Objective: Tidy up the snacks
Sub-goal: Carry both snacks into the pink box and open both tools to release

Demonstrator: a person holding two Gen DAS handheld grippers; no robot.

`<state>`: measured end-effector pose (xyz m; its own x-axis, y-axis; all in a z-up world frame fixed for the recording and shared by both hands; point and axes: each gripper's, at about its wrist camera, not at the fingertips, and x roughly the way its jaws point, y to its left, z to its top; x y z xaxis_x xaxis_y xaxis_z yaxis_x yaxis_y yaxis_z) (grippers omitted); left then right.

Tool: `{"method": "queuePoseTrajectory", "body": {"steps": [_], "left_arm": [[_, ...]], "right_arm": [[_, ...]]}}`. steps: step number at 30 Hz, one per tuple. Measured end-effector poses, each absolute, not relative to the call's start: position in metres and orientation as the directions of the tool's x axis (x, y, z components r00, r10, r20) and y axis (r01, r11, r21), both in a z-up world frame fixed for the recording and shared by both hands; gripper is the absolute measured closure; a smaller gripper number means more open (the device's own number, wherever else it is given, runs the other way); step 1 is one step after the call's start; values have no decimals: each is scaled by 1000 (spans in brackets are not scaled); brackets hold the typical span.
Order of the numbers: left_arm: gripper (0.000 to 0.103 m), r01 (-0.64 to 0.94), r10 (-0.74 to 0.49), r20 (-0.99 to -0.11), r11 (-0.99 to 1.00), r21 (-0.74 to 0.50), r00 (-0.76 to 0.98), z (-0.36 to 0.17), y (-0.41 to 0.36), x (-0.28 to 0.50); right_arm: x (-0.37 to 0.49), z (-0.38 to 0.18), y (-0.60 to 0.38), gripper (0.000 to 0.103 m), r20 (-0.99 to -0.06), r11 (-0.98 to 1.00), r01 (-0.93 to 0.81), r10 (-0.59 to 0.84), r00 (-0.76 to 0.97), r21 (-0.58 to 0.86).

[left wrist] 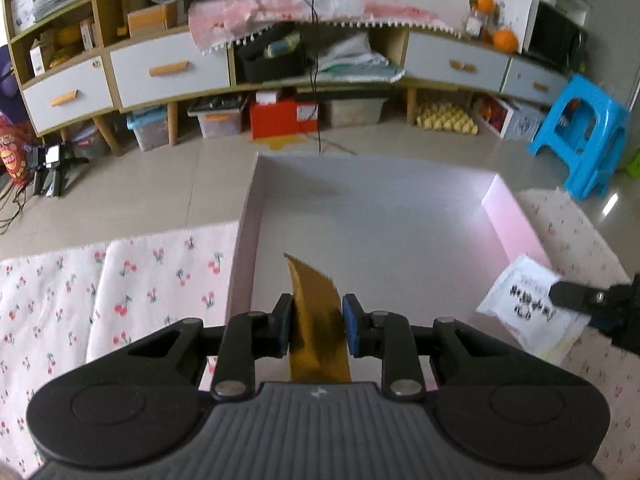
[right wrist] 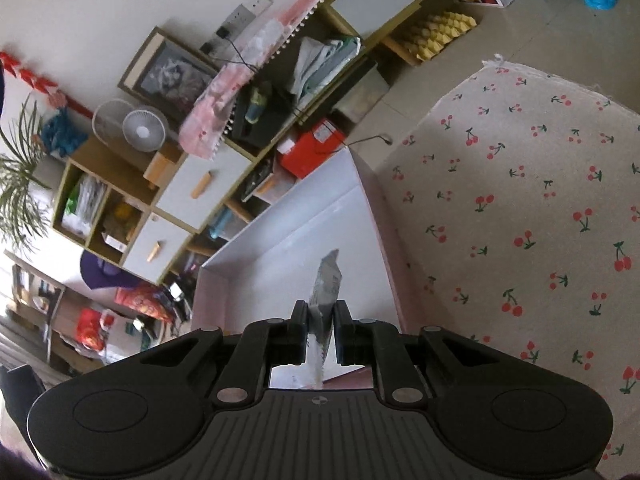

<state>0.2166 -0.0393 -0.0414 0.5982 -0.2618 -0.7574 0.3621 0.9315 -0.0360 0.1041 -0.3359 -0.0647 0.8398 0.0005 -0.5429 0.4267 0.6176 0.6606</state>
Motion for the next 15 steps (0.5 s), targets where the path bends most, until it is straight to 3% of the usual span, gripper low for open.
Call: {"method": "queuePoseTrajectory", "body": {"steps": [8, 15], "left_arm": [[81, 312, -313, -787, 936, -161, 532, -48, -19, 218], [84, 307, -313, -811, 935, -174, 494, -46, -14, 212]], "right_arm": [[107, -69, -340, 87, -596, 610, 472, 1, 803, 637], [109, -71, -340, 86, -627, 627, 487, 3, 779, 608]]}}
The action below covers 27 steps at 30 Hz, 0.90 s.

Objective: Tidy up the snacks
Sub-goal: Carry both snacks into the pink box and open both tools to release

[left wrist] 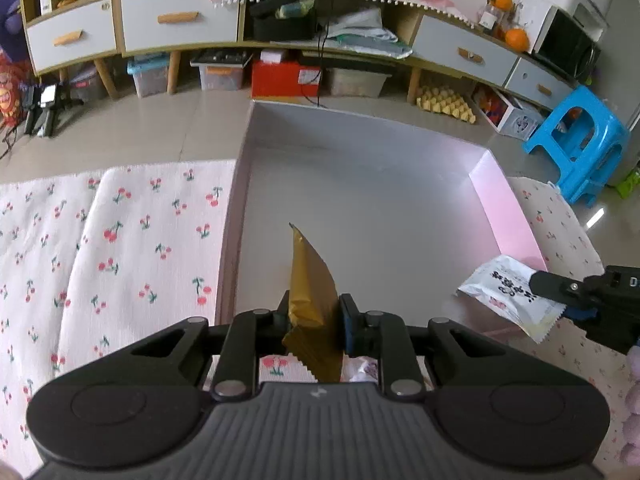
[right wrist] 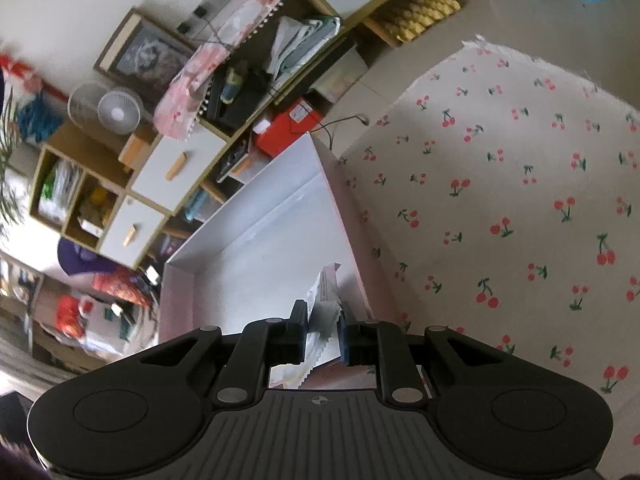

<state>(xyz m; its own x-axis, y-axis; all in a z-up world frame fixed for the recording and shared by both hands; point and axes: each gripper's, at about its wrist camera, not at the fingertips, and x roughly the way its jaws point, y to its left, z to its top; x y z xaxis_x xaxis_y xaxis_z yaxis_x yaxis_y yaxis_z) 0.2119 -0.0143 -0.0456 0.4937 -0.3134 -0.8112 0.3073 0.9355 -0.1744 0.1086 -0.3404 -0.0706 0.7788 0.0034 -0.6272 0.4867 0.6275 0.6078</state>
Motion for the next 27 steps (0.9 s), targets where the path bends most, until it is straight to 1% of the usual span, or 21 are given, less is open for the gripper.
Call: {"method": "queuePoseTrajectory", "body": {"steps": [4, 8, 10, 13, 17, 21, 25, 26, 27], "left_arm": [[91, 290, -312, -832, 938, -192, 458, -47, -9, 212], [93, 221, -325, -864, 941, -255, 384, -48, -2, 222], [93, 186, -335, -867, 941, -284, 370, -48, 2, 226], [93, 170, -376, -839, 927, -335, 394, -47, 8, 228], [93, 187, -410, -778, 911, -366, 475, -41, 12, 229], [93, 245, -408, -716, 913, -326, 567, -39, 6, 231], [93, 267, -384, -687, 923, -276, 617, -45, -2, 234], [91, 267, -373, -679, 928, -261, 632, -46, -3, 234], [84, 265, -361, -671, 932, -246, 648, -47, -5, 234]], "right_arm": [[112, -64, -334, 86, -647, 676, 486, -18, 762, 554], [116, -59, -330, 86, -670, 705, 489, -26, 742, 514], [117, -57, -329, 88, -670, 713, 485, -29, 741, 506], [116, -54, -328, 89, -652, 714, 474, -31, 757, 515], [116, -50, -330, 90, -604, 703, 441, -21, 796, 557], [116, -47, -329, 90, -531, 702, 381, -5, 847, 602], [121, -47, -325, 89, -512, 718, 358, -3, 859, 597], [122, -47, -324, 88, -515, 725, 358, -4, 857, 589], [124, -48, -323, 86, -521, 734, 359, -8, 853, 577]]}}
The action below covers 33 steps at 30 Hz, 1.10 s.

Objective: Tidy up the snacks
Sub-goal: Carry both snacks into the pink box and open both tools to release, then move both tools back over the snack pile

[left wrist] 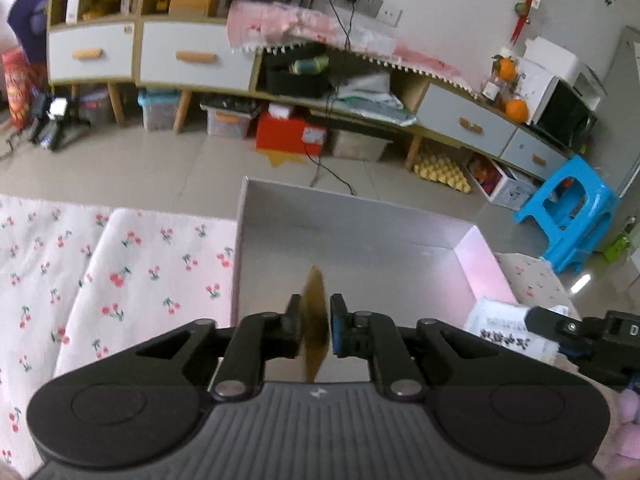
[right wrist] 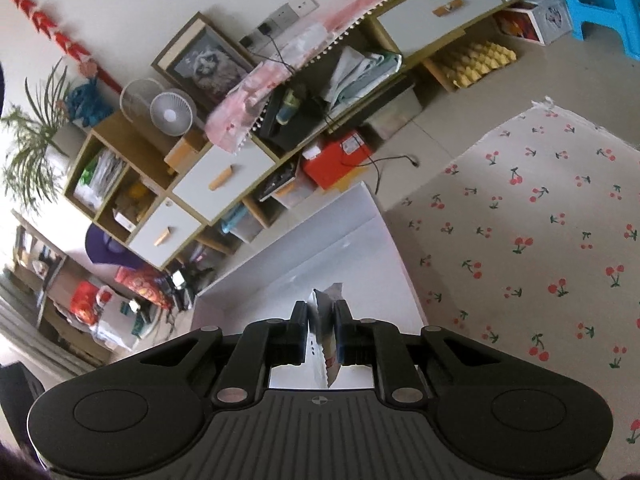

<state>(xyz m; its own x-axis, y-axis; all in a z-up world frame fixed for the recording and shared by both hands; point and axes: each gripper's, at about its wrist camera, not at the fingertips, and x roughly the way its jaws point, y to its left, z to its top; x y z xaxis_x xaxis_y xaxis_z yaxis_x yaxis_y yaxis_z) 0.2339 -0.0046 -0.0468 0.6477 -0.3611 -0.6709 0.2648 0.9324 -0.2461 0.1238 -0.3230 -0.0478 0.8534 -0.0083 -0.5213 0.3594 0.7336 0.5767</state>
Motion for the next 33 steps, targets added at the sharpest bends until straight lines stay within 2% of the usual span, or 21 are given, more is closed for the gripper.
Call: {"method": "queuePoseTrajectory", "body": {"steps": [2, 3, 4, 6, 9, 10, 13, 15, 24, 33], "left_arm": [[67, 269, -346, -655, 938, -220, 672, -47, -6, 231], [52, 271, -335, -654, 941, -202, 678, -46, -8, 230], [44, 273, -320, -654, 946, -177, 685, -46, -9, 228], [40, 294, -313, -656, 945, -144, 687, -44, -12, 225], [32, 311, -306, -661, 943, -115, 685, -40, -12, 216], [25, 312, -300, -663, 944, -104, 686, -36, -13, 213], [19, 318, -279, -665, 946, -65, 692, -29, -13, 203], [12, 325, -273, -671, 944, -50, 689, -22, -10, 194], [4, 266, -203, -696, 964, -18, 689, -5, 2, 162], [1, 271, -168, -733, 962, 23, 659, 9, 9, 126]], "right_arm": [[124, -49, -322, 84, -531, 742, 372, -26, 847, 557], [124, -49, -323, 75, -540, 745, 380, -32, 841, 549], [124, -49, -324, 69, -549, 743, 386, -30, 835, 547], [121, -48, -327, 40, -542, 730, 387, -27, 840, 564], [114, -45, -332, 35, -532, 718, 391, -34, 846, 576], [113, -43, -333, 34, -532, 715, 392, -35, 846, 578], [107, -35, -334, 27, -527, 733, 388, -47, 849, 559], [100, -27, -332, 16, -517, 759, 371, -53, 854, 535], [66, 7, -305, 6, -495, 848, 360, -137, 858, 390], [36, 26, -281, 0, -492, 918, 330, -189, 850, 219]]}}
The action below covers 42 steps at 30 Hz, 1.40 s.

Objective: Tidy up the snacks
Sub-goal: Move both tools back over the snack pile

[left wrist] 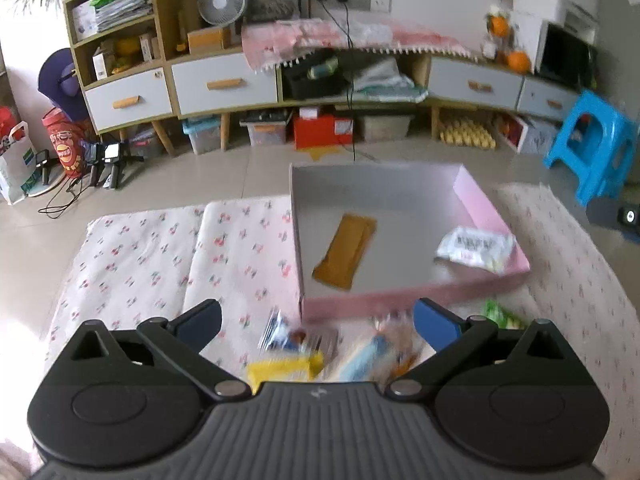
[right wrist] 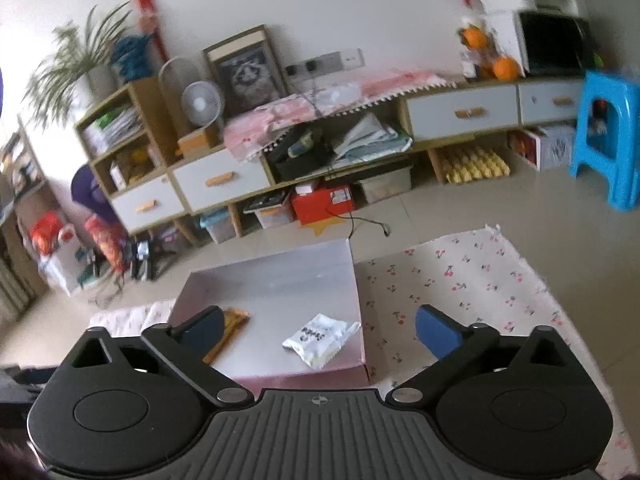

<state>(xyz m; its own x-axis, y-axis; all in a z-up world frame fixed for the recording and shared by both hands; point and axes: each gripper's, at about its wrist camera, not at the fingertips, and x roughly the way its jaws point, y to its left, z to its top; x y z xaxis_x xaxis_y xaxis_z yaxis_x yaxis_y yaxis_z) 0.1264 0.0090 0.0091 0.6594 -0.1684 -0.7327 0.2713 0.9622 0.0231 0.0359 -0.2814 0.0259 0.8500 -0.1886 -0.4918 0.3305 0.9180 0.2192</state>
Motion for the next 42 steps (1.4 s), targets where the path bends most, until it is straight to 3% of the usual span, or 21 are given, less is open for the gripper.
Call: {"method": "queuePoseTrajectory", "body": {"steps": [5, 11, 22, 42], "left_arm": [[1, 289, -163, -729, 956, 50, 665, 8, 18, 103], [1, 228, -118, -653, 970, 86, 748, -10, 38, 77], [1, 329, -150, -702, 936, 127, 697, -28, 55, 70], [6, 504, -195, -839, 857, 106, 508, -67, 26, 42]], "right_arm": [[16, 23, -269, 0, -491, 946, 270, -150, 858, 182], [-3, 0, -248, 0, -509, 968, 239, -170, 844, 73], [-28, -30, -211, 0, -559, 990, 86, -133, 819, -111], [-31, -59, -190, 0, -750, 1000, -2, -1, 661, -3]]}}
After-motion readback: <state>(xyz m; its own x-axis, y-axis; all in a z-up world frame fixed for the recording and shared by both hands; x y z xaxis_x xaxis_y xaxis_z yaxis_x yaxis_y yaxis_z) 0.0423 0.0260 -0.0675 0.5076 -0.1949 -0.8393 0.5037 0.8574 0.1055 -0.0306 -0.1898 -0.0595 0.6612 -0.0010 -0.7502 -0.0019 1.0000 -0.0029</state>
